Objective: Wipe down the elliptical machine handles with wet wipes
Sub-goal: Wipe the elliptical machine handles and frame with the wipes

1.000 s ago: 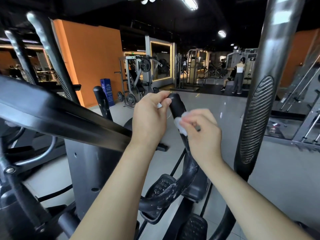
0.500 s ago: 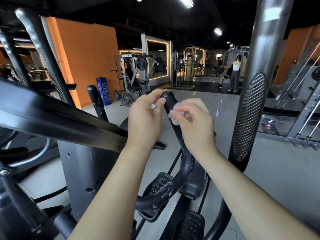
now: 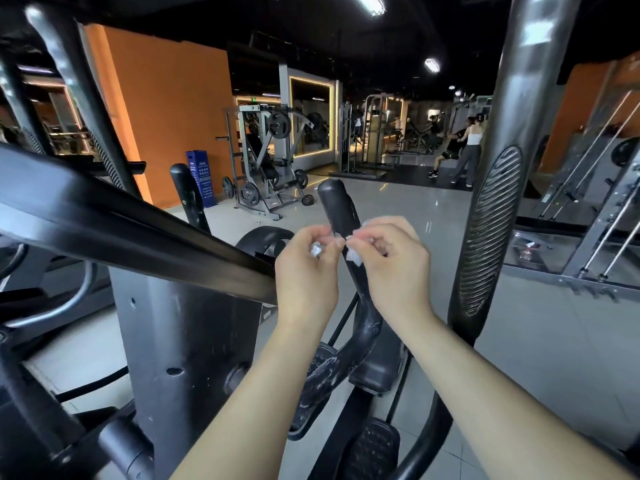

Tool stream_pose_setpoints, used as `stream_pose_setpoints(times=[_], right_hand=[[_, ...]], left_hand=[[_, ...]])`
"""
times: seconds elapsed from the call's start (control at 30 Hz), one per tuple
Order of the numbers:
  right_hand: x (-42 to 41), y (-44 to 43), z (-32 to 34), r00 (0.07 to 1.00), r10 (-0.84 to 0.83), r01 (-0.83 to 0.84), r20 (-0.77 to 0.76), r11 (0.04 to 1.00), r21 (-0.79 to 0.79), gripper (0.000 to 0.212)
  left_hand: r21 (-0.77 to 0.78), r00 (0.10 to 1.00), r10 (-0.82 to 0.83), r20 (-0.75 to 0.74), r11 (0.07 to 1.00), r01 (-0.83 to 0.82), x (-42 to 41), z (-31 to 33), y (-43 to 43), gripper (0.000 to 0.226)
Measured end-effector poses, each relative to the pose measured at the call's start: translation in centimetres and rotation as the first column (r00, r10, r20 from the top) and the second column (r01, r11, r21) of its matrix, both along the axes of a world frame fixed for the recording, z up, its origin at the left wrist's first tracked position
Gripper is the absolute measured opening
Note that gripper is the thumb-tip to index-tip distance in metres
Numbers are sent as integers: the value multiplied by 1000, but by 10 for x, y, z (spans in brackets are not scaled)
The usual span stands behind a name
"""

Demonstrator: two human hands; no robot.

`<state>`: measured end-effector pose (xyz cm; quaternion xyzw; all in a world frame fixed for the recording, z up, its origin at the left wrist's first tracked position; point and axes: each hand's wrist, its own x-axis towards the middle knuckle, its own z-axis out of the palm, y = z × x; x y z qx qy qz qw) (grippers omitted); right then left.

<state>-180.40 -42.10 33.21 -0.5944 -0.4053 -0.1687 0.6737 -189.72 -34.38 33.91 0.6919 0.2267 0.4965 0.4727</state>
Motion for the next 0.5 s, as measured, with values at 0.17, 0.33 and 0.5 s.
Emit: stream_pose_setpoints(times=[0.17, 0.33, 0.5], right_hand=[[9, -18, -53, 1000, -27, 28, 15, 997, -74, 13], [7, -37, -96, 991, -79, 56, -104, 977, -206, 21], [-5, -22, -35, 992, -69, 63, -102, 997, -54, 22]], left_hand=[[-107, 998, -42, -41, 994, 37, 6, -27, -7, 4], [-106, 998, -53, -27, 993, 50, 7, -29, -6, 10], [-108, 997, -64, -36, 992, 60, 8, -31, -4, 9]])
